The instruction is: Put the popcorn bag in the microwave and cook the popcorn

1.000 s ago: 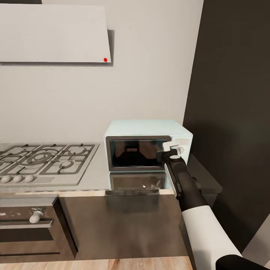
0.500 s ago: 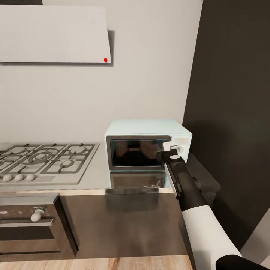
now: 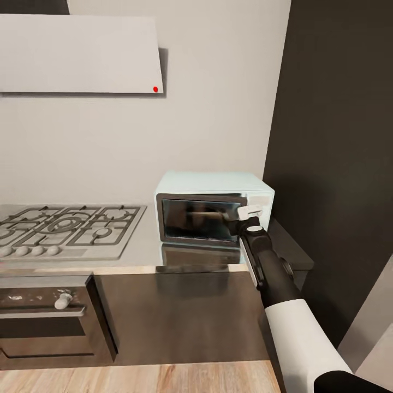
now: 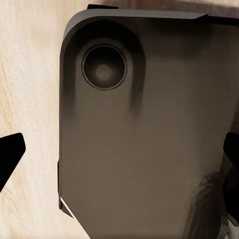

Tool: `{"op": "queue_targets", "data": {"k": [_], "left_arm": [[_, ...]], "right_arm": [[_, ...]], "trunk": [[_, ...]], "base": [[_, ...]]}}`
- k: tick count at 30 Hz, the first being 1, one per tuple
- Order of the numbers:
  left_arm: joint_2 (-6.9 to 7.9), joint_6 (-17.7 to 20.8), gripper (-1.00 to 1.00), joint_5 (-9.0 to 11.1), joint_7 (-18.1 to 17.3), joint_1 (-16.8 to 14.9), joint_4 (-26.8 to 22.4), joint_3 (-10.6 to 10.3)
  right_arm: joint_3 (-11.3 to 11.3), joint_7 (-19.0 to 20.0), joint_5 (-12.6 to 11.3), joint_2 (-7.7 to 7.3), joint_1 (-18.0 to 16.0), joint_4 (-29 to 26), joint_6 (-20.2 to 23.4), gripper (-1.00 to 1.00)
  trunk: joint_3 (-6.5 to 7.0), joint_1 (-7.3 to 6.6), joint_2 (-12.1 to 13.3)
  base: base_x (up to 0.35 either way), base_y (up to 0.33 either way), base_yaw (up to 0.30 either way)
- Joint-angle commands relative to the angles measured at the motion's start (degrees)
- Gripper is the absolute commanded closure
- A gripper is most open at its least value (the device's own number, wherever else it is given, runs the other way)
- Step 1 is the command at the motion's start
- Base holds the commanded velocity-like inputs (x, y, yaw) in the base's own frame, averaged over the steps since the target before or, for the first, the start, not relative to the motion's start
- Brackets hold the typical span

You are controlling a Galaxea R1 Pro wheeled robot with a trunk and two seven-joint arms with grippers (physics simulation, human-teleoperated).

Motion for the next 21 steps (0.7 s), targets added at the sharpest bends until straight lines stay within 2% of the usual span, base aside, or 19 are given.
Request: {"op": "queue_targets", "data": {"k": [1, 4, 14, 21], "left_arm": [[-0.01, -0.10, -1.00, 0.43, -0.02, -0.02, 0.00, 0.08], [0.00, -0.10, -1.00, 0.43, -0.02, -0.03, 0.00, 0.08], [0.04, -0.10, -1.00, 0.43, -0.02, -0.05, 0.00, 0.08], [0.04, -0.10, -1.00, 0.43, -0.02, -0.04, 0.00, 0.08]], "right_arm": [[0.19, -0.11, -2.66, 0.03, -0.03, 0.02, 0.09, 1.00], [0.19, -0.11, -2.64, 0.03, -0.03, 0.02, 0.09, 1.00], [0.19, -0.11, -2.64, 0.03, -0.02, 0.02, 0.09, 1.00], [0.19, -0.11, -2.64, 0.03, 0.00, 0.03, 0.09, 1.00]], "trunk": [[-0.06, 0.00, -0.03], [-0.06, 0.00, -0.03], [-0.06, 0.00, -0.03], [-0.06, 0.00, -0.03]], "base": [[0.000, 0.000, 0.000], [-0.081, 0.000, 0.000], [-0.285, 0.000, 0.000], [-0.027, 0.000, 0.000]]}}
